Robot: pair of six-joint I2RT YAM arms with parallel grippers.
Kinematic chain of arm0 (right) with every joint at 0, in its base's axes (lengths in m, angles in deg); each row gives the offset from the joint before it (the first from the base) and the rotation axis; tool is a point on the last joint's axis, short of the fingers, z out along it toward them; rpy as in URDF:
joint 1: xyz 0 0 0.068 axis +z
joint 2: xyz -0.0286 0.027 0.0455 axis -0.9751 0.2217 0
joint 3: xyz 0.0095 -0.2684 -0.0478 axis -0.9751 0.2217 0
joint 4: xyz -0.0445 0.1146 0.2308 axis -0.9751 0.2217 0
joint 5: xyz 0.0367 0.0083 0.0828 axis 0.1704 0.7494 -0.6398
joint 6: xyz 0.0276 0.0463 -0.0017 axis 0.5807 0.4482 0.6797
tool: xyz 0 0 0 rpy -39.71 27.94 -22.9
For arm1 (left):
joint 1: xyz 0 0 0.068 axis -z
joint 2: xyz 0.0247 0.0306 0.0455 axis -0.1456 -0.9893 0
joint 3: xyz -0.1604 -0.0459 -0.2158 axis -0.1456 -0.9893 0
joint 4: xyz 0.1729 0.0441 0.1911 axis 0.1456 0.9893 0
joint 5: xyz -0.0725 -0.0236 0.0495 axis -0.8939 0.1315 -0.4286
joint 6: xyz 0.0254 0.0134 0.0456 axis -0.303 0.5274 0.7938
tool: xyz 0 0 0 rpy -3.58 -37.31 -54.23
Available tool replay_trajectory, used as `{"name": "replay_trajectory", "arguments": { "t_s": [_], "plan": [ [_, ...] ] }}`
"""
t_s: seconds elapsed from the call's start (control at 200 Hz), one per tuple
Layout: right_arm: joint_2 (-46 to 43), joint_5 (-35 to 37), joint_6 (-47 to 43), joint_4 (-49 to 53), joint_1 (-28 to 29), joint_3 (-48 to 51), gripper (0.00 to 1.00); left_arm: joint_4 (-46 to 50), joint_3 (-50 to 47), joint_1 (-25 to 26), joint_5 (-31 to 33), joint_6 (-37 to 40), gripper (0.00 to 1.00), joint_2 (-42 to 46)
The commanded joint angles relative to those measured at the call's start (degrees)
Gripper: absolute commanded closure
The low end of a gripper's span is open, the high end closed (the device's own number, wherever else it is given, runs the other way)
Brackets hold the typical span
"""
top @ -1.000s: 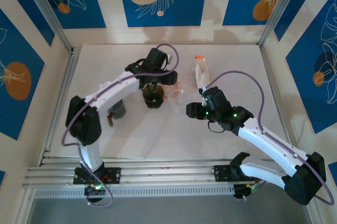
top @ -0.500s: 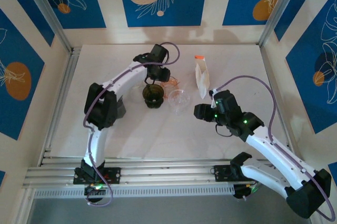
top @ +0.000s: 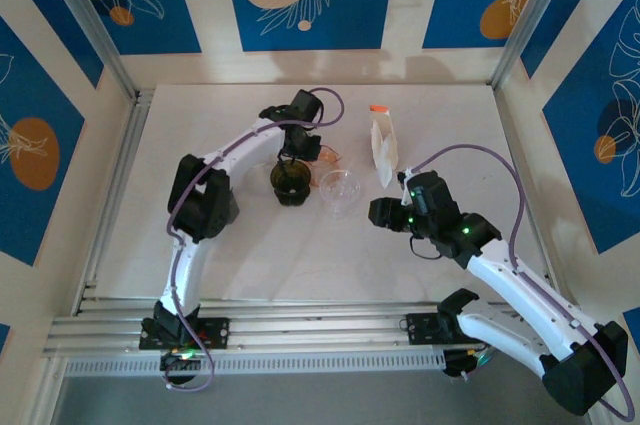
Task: Place the coffee filter in the dripper
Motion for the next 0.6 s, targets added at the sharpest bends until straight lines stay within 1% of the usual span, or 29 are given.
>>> {"name": "replay_trajectory", "arguments": {
  "t_s": [0.0,0.11,0.21,0.395,0.595],
  "plan": [
    [-0.72,-1.09,0.26,-0.19,-0.35,0.67,0.43,0.9,1.88,-0.1,-0.28,0.21,0.86,-0.77],
    [-0.79,-1.14,0.49,0.02,-0.33,0.77,0.43,0.84,1.99,-0.08,-0.17,-0.01,0.88,-0.62],
    [-0.98,-0.99,0.91,0.01,-0.33,1.2,0.43,0.66,2.49,-0.12,-0.51,-0.27,0.94,-0.35],
    [-1.15,-0.59,1.03,0.13,-0.33,1.23,0.44,2.15,6.37,-0.15,-0.52,-0.32,0.93,0.67],
    [-1.47,0.14,1.3,0.34,-0.37,1.24,0.43,3.75,9.53,0.22,-1.51,-0.31,0.93,4.45]
  ]
}}
